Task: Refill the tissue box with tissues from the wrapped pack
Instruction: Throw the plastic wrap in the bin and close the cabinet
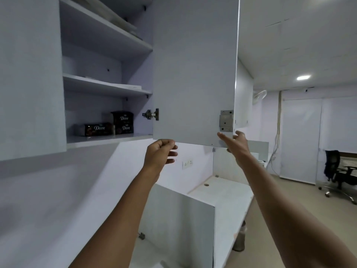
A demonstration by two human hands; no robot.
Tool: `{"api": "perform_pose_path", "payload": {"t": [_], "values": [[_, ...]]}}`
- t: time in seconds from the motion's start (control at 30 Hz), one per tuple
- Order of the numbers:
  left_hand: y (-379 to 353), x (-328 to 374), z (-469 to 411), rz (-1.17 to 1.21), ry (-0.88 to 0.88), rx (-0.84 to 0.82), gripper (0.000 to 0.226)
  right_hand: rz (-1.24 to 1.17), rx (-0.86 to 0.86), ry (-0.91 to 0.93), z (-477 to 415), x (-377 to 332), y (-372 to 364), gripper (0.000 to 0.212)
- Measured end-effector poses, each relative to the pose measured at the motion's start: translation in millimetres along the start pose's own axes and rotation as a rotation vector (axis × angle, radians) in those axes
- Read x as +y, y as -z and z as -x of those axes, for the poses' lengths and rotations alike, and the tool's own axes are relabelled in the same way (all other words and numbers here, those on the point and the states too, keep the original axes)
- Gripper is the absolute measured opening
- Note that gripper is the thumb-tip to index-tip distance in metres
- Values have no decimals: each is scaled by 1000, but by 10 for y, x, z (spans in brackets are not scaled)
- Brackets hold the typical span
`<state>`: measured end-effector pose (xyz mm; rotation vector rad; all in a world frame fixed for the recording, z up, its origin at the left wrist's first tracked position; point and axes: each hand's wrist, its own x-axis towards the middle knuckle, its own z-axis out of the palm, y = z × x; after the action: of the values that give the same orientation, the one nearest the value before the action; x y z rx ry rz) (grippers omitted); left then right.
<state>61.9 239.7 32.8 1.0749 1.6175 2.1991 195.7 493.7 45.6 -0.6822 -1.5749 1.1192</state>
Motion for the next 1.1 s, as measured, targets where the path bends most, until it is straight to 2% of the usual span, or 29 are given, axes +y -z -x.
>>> {"api": "perform_pose_path", "payload": {"t": [0.07,0.2,0.27,0.47,0.6,0.7,0.8,1.1], "values": [[30,52,-73,-8,-12,9,12,-15,17,9,-120,-25,-30,90],[187,65,-42,-22,-26,31,14,-35,78,43,0,27,-18,34],[333,47,24,-36,-33,46,14,-23,84,112,221,38,-52,24],[1006,41,262,-113,-44,160,11,-69,34,367,1187,-221,-654,24],[1529,145,423,-175,-60,295,10,-115,-70,484,1674,-411,-1352,34],[1851,229,531,-244,-82,392,11,-54,-163,544,1901,-529,-1871,48],[2112,310,612,-331,-106,470,11,15,-236,609,2036,-606,-2370,60],[2429,438,609,-420,-131,653,11,178,-474,787,1905,-600,-3129,61]]}}
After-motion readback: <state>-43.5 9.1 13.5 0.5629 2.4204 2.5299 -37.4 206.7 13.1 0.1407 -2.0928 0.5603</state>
